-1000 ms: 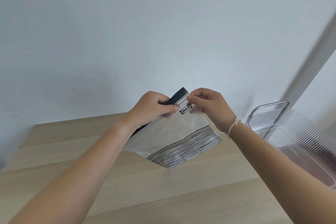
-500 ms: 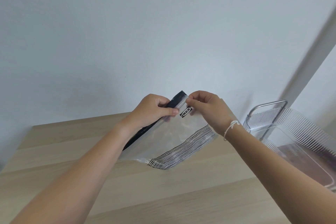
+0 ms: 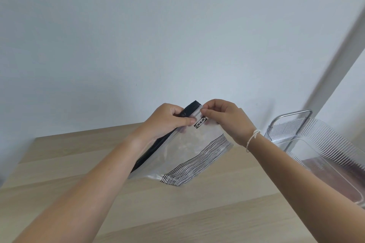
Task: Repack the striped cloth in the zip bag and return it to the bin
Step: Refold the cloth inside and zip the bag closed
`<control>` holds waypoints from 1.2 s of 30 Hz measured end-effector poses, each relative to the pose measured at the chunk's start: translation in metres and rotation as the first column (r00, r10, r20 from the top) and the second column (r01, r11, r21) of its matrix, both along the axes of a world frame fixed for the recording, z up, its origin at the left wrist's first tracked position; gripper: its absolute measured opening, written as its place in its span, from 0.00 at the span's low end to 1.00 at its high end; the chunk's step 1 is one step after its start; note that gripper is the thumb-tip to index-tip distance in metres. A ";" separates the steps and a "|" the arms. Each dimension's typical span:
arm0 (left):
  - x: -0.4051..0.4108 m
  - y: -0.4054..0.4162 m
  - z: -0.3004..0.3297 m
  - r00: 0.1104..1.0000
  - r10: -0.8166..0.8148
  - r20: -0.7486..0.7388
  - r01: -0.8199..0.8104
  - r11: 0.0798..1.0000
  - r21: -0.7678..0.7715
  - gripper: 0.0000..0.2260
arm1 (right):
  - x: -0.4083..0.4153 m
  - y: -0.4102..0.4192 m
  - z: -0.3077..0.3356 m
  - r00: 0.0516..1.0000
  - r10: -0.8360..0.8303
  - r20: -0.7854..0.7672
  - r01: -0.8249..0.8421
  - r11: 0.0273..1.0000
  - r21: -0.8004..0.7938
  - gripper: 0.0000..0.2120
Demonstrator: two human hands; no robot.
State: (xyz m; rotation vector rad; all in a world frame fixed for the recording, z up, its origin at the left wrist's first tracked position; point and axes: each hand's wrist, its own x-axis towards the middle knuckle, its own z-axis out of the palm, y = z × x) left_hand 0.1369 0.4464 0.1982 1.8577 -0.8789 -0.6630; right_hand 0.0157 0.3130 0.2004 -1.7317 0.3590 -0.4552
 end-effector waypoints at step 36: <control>-0.006 -0.004 -0.002 0.993 -0.041 0.109 0.046 0.998 -0.046 0.07 | -0.009 0.012 0.013 0.992 -0.090 -0.083 0.070 0.972 -0.223 0.08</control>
